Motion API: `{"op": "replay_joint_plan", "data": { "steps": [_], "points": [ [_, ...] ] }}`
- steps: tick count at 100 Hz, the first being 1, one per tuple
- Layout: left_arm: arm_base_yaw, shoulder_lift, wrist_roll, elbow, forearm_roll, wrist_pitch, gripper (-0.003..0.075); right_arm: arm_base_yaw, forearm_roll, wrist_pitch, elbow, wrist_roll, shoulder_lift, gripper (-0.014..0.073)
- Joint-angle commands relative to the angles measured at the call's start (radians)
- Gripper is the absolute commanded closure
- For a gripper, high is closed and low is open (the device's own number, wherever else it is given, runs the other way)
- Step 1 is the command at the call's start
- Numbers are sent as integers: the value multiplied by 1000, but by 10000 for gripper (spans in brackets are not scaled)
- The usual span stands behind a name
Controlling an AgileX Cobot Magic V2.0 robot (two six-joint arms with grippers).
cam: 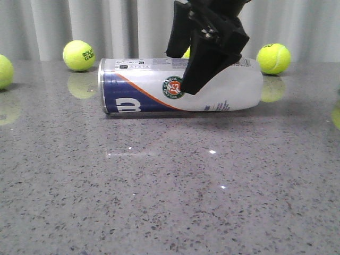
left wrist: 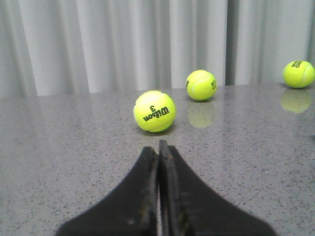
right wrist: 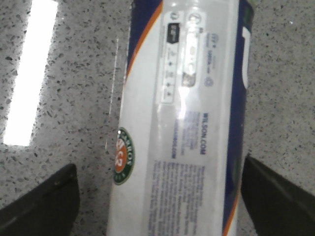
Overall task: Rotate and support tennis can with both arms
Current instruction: 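Lower the can flat onto the table, open the right gripper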
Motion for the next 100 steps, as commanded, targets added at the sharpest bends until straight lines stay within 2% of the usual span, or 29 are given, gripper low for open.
{"op": "replay_joint_plan", "data": {
  "steps": [1,100],
  "points": [
    [2,-38,-8,48,-3,-83,741,0,21,-24,-31,-12,-61,-58],
    [2,-38,-8,48,-3,-83,741,0,21,-98,-31,26,-61,-58]
  ]
}}
